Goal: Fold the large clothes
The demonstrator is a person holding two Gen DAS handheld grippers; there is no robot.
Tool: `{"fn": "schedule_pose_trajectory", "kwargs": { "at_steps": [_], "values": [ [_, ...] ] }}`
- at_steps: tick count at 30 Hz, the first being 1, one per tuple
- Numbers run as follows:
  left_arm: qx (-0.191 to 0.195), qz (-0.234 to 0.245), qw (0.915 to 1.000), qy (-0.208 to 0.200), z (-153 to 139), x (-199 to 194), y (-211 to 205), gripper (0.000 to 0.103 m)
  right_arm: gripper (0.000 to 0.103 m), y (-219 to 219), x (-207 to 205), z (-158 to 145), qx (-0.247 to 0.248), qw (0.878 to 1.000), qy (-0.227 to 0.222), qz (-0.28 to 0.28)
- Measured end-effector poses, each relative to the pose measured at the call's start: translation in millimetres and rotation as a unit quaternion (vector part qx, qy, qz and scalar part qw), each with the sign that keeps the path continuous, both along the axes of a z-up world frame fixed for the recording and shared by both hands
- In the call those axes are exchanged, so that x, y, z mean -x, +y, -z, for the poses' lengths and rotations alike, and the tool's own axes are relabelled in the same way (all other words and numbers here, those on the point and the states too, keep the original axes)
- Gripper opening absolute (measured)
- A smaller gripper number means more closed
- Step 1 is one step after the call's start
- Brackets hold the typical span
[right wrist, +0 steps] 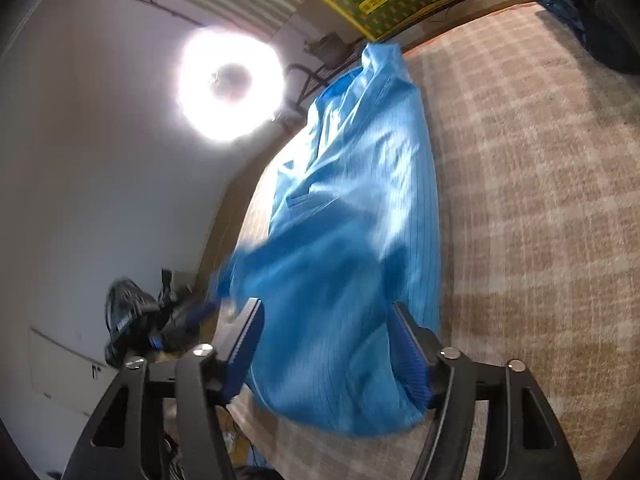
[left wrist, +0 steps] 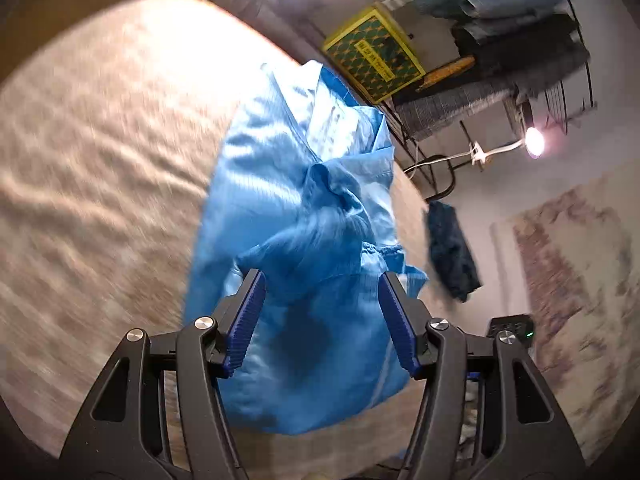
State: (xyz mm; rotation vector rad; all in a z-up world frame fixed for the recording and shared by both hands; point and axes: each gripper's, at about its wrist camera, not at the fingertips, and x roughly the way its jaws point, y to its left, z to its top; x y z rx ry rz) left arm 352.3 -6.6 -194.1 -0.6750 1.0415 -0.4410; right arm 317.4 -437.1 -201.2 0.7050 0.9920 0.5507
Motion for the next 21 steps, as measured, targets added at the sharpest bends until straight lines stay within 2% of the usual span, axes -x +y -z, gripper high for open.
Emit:
{"fn": "schedule_pose_trajectory", "kwargs": {
  "at_steps": [2, 4, 7, 11, 14, 16, 17, 18, 21],
  "values": [
    [-0.022, 0.023, 0.9995, -0.004, 2.0, 1.0, -3.5, 0.059, 0.059, 5.5, 2.8, 3.7, 0.02, 1.0, -0.003, -0.017],
    [-0.049, 0.041, 0.998, -0.001, 10.7, 2.1, -8.4, 0.059, 0.051, 10.2, 6.7, 7.5, 0.044, 0.998, -0.008, -0.038],
    [-0.079, 0.063, 0.9946, 0.022, 33.2, 1.0, -18.8, 0.059, 0.041, 10.9, 11.4, 17.0, 0.067, 0.996, -0.008, -0.06],
    [-0.111, 0.079, 0.9897, 0.045, 58.2, -4.0, -31.5, 0.059, 0.04, 9.9, 11.8, 29.1, 0.079, 0.994, -0.001, -0.07],
    [-0.113, 0.085, 0.9885, 0.055, 69.3, -7.3, -36.5, 0.059, 0.041, 18.1, 12.3, 32.5, 0.101, 0.991, -0.002, -0.086],
    [-0.112, 0.089, 0.9883, 0.055, 72.3, -7.3, -39.4, 0.039, 0.041, 26.0, 12.3, 34.6, 0.121, 0.988, -0.006, -0.101],
    [-0.118, 0.093, 0.9872, 0.053, 72.2, -7.4, -41.5, 0.018, 0.041, 28.0, 12.0, 35.0, 0.125, 0.987, -0.006, -0.104],
    [-0.123, 0.097, 0.9864, 0.05, 71.7, -7.2, -43.0, 0.009, 0.04, 30.2, 11.7, 35.9, 0.13, 0.986, -0.008, -0.108],
    [-0.114, 0.093, 0.9881, 0.044, 69.2, -7.0, -41.9, 0.005, 0.036, 31.9, 9.3, 37.5, 0.128, 0.985, -0.009, -0.116]
  ]
}}
